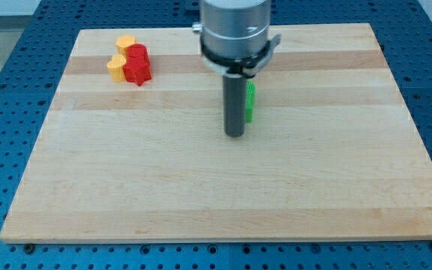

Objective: Move the green blocks into the blue blocks

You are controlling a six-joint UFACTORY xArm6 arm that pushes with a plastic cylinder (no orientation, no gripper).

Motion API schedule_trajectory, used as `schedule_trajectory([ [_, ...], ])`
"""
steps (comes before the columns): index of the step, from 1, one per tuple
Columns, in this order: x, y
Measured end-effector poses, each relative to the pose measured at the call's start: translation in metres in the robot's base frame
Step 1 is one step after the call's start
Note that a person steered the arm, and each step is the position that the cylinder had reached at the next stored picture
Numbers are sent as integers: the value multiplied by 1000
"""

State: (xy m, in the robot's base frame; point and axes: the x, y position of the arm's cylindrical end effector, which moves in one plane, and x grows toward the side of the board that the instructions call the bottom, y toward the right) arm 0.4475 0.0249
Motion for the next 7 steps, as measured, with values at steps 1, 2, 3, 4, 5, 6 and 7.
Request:
schedule_trajectory([
  [1,-26,21],
  [2,-51,19],
  [3,-64,13],
  [4,-81,12],
  [5,-106,12],
  [6,-115,12],
  [7,-112,19],
])
